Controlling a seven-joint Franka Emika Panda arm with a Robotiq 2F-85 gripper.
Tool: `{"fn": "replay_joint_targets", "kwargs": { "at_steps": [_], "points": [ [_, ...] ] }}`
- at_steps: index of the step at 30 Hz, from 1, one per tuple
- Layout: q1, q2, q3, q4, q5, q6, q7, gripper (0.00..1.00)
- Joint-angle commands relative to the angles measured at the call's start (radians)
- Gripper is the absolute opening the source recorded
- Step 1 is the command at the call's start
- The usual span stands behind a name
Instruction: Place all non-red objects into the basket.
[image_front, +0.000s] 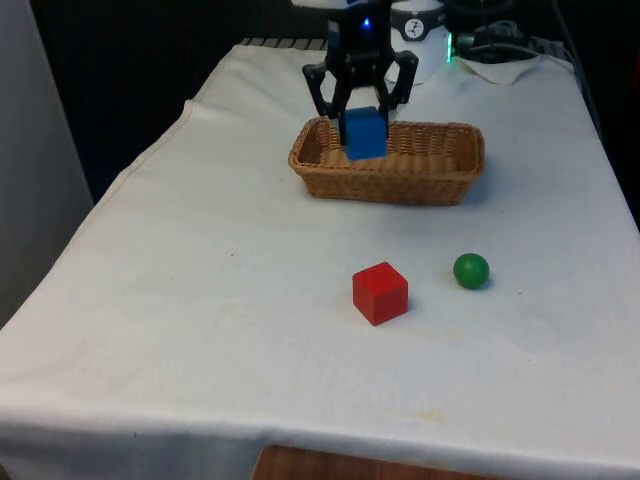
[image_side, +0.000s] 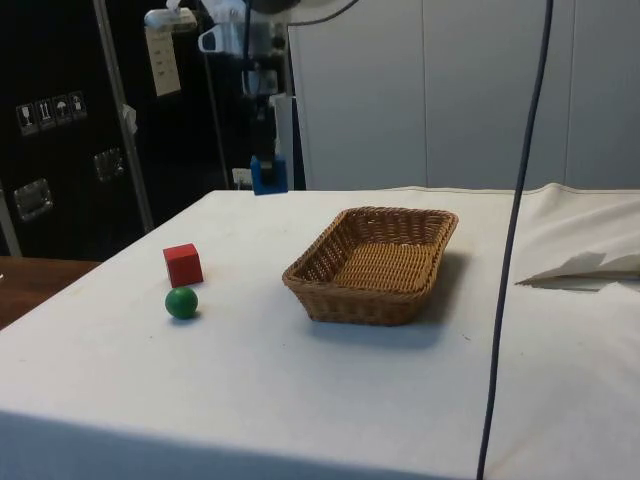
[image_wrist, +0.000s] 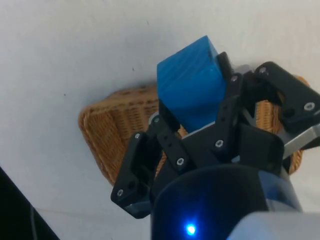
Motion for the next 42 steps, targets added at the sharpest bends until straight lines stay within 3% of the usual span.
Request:
{"fn": "replay_joint_targets", "kwargs": {
  "at_steps": [1,15,30,42],
  "points": [
    [0.0,-0.016,-0.005,-0.012,-0.012,-0.003,0.0,0.01],
    [0.001,-0.128,-0.034,-0.115,-0.02,-0.016,-0.027,0.01],
    [0.0,-0.194,-0.037,-0.2,-0.012,-0.016,-0.034,0.01],
    [-0.001,-0.282,-0.045,-0.312,-0.024,-0.001,-0.038,0.01]
  ]
}}
